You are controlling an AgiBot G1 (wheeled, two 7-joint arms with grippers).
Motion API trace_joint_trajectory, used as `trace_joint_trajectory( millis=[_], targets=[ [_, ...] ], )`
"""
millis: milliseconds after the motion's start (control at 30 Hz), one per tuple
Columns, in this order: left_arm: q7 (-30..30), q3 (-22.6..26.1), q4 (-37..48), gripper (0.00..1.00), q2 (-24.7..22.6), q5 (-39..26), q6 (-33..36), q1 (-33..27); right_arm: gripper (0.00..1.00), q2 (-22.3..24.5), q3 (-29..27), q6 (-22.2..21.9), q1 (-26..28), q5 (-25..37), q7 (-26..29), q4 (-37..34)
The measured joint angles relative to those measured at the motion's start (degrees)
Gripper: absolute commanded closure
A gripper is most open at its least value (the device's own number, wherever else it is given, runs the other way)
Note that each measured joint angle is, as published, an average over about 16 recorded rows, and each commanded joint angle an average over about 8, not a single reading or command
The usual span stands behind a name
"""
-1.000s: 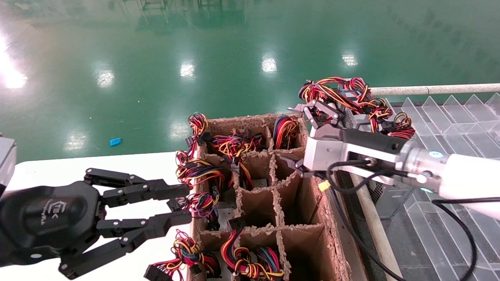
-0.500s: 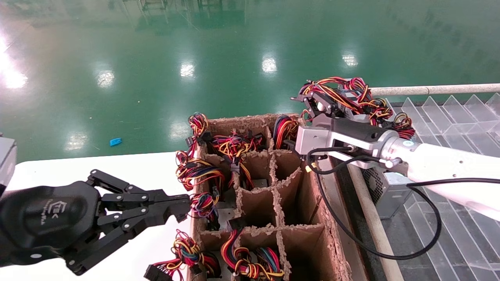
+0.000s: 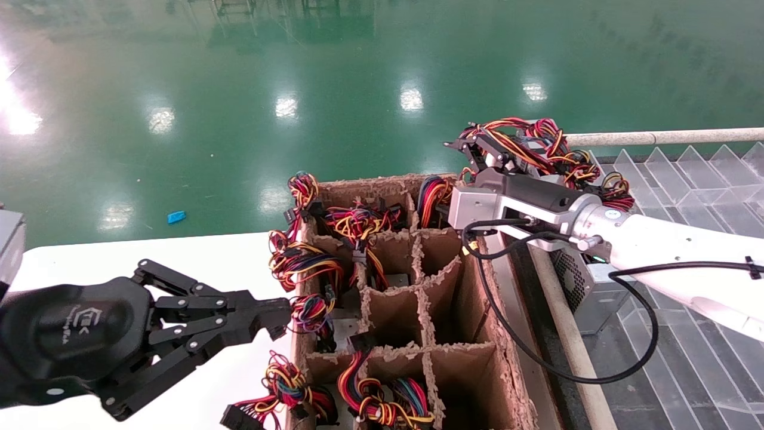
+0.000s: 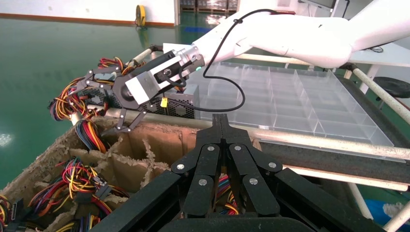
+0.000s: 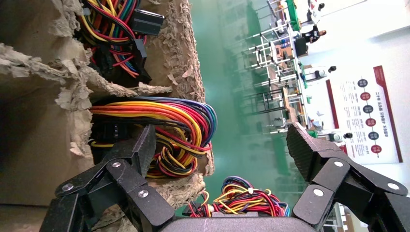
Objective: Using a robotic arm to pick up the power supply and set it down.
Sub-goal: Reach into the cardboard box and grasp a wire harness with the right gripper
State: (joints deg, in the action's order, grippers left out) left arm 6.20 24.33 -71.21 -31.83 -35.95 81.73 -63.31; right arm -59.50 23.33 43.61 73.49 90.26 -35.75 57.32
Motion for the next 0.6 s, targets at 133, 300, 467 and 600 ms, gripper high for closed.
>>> trace_joint_trajectory(
  millis=[133, 300, 467, 600],
  targets=[
    [0.00, 0.00, 0.00, 1.00, 0.00, 0.00, 0.00, 0.00, 1.00, -0.57, -0.26, 0.03, 0.26, -0.73, -1.45, -1.54],
    [0.00, 0.00, 0.00, 1.00, 0.00, 0.00, 0.00, 0.00, 1.00, -1.27, -0.59, 0.09, 0.54, -1.65, -3.18, -3.57],
    [0.00, 0.00, 0.00, 1.00, 0.00, 0.00, 0.00, 0.00, 1.00, -1.97, -0.93, 0.09, 0.80, -2.48, -4.99, -5.74],
    [0.00, 0.00, 0.00, 1.00, 0.00, 0.00, 0.00, 0.00, 1.00, -2.46, -1.15, 0.20, 1.01, -3.04, -6.33, -7.48]
  ],
)
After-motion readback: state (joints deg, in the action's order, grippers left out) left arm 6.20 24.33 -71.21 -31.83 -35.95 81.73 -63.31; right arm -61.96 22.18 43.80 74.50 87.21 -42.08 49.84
